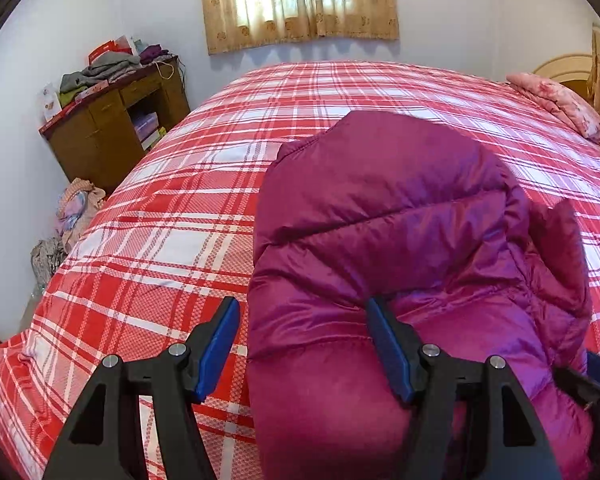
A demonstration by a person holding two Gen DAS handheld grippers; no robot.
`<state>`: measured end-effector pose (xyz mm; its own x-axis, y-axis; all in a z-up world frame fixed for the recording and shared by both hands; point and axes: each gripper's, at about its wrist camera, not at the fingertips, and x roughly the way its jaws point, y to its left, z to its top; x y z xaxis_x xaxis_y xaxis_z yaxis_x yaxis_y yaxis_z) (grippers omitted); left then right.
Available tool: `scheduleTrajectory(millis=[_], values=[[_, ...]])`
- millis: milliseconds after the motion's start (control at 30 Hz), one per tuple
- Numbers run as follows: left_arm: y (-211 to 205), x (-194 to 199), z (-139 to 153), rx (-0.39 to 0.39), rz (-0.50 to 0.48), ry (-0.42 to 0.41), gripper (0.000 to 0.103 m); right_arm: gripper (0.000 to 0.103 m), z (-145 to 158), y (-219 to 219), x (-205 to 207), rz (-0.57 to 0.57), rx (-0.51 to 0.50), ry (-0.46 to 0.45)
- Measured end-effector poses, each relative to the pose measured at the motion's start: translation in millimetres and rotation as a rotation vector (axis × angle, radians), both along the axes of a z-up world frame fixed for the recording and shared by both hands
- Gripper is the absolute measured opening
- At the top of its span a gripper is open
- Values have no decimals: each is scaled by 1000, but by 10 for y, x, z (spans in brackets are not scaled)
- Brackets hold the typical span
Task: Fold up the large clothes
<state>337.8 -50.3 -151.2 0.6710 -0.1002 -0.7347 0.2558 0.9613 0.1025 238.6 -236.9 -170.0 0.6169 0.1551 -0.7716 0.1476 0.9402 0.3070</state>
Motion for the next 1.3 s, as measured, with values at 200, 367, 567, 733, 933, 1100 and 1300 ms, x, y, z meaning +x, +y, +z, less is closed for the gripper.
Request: scheduleTrajectory(millis=[200, 367, 567, 733, 933, 1100, 1300], values=[[185, 29, 210, -90, 58, -14, 67, 49, 484, -179, 251, -19, -47, -118], [43, 74, 107, -53, 47, -2, 67, 32, 319, -91, 778, 6, -130, -57], [-86, 59, -42, -20, 31, -21, 67, 29, -228, -199, 848, -41, -112, 57], [-100, 109, -158, -33, 45, -13, 68, 29, -279, -137, 778, -45, -150, 19], [140, 57, -76, -129, 21, 64, 70, 39, -104, -224, 669, -36, -114, 31], [645, -173, 114, -251, 82, 41, 70, 96, 235, -532, 113, -81, 9, -102], [782, -86, 86, -415, 103, 110, 77, 103, 137, -615, 180, -55, 225, -93]])
